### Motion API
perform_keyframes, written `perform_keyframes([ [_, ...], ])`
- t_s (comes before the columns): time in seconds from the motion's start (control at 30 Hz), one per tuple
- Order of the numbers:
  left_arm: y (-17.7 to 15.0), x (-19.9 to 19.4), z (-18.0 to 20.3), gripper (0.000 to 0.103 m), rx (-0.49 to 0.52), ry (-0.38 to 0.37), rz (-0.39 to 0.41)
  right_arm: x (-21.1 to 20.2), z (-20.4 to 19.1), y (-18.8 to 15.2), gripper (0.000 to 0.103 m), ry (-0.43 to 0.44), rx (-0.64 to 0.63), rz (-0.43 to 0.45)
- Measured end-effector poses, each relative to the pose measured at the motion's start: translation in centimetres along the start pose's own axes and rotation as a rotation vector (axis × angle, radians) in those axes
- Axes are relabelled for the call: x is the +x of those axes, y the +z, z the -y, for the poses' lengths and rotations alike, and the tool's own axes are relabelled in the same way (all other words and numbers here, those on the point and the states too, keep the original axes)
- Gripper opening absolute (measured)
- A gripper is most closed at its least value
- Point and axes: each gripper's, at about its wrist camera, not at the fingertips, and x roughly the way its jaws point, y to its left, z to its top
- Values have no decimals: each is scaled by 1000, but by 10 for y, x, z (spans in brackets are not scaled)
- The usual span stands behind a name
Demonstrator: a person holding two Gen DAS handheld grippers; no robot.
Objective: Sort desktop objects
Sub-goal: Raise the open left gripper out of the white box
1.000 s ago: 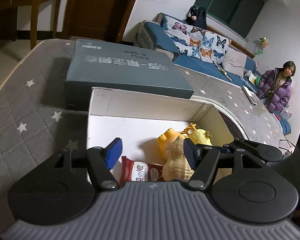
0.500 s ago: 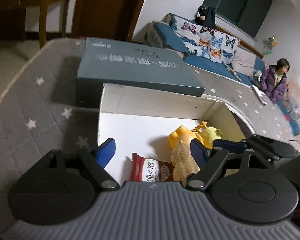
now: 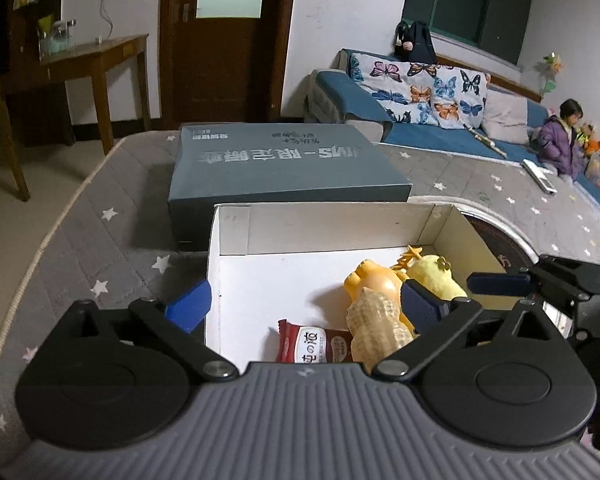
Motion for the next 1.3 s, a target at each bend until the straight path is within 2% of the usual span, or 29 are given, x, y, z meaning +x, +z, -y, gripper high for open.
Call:
perform_keyframes([
  [0.33, -19, -14, 18, 101, 64, 4, -13, -18, -4, -10, 97, -22, 12, 19],
  [0.6, -28, -22, 16, 103, 37, 36, -27, -27, -7, -17, 98, -25, 30, 23],
  [0.83, -32, -31, 18, 103, 36, 26, -27, -31, -10, -25, 99, -30, 36, 15],
  [1.3, -32, -30, 35, 103, 110, 109, -38, -36, -3, -24, 99, -41, 51, 21],
])
